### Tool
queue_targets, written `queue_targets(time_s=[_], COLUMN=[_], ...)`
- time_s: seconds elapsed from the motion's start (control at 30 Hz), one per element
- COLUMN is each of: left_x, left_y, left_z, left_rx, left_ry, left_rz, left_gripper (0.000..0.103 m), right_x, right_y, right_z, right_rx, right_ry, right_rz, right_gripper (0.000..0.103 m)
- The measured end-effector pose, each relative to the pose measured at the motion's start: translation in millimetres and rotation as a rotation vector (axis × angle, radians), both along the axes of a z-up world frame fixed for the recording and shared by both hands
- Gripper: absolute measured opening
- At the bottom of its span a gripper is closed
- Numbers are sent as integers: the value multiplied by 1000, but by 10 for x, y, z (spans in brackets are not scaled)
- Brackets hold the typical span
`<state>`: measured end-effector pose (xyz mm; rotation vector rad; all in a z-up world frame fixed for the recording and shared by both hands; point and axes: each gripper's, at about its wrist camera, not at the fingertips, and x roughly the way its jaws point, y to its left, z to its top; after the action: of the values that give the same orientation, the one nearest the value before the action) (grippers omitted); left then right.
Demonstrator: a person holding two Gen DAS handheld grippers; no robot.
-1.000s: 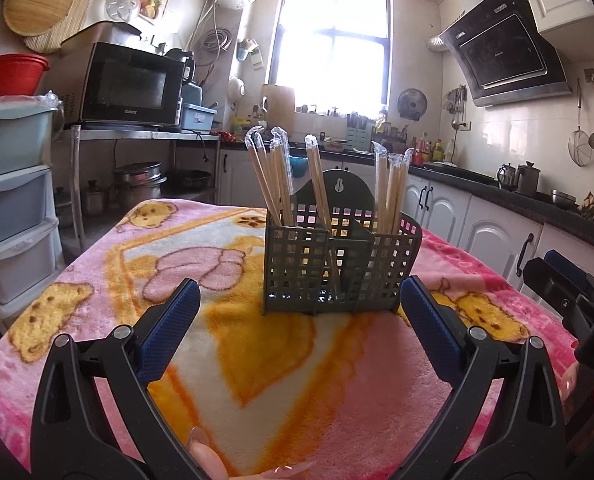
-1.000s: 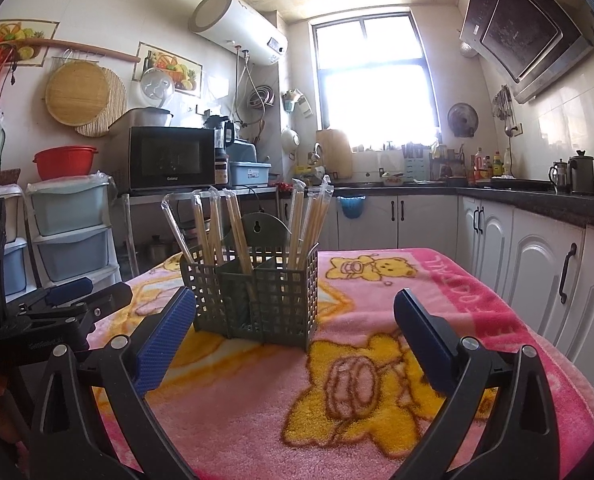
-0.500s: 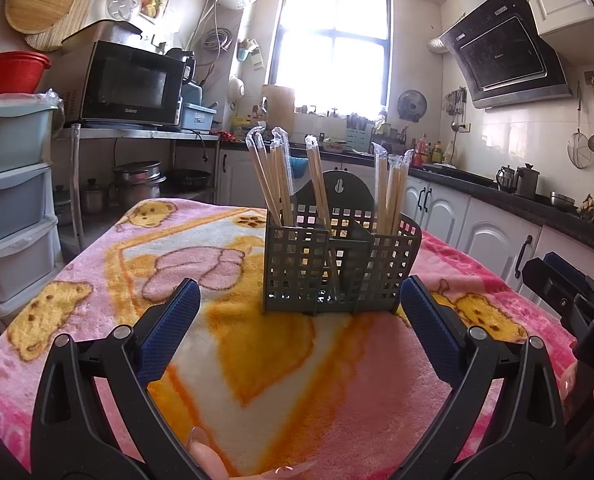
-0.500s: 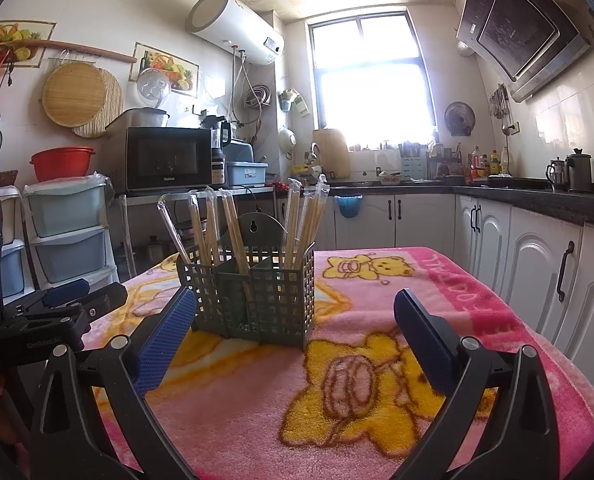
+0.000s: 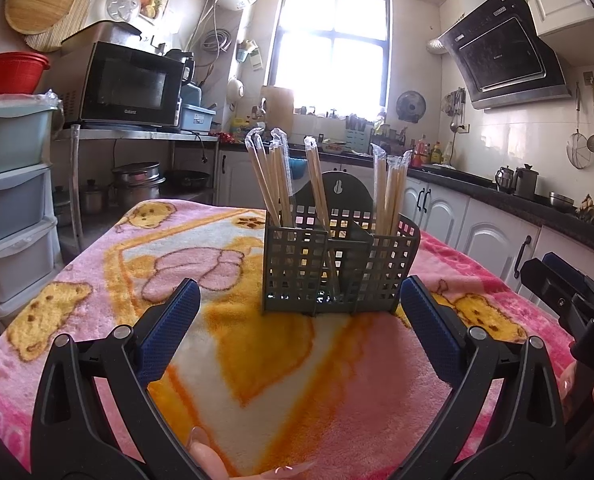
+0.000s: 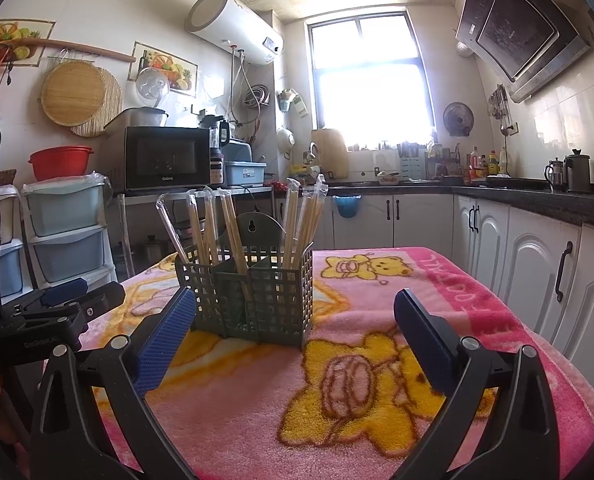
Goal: Organize utensils
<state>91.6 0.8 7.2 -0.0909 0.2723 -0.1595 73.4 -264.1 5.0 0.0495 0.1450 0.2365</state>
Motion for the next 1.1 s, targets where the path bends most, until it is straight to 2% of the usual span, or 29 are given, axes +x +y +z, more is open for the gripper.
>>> queue_targets(time_s=[0.6,0.83,1.1], left_x=[-2,77,89], left_y=[-12,-42,71], left_z=[-7,-38,-29], left_rx=[0,21,-27], left_ry=[1,42,54], left_rz=[-8,26,22], left_gripper=[93,93,93], right_x=[0,7,82], right_y=[-8,-41,-153], right_z=[-3,17,79], right_rx=[1,5,-3], right_ry=[0,4,39], right_rz=[-1,-21,-83], right_gripper=[97,97,97])
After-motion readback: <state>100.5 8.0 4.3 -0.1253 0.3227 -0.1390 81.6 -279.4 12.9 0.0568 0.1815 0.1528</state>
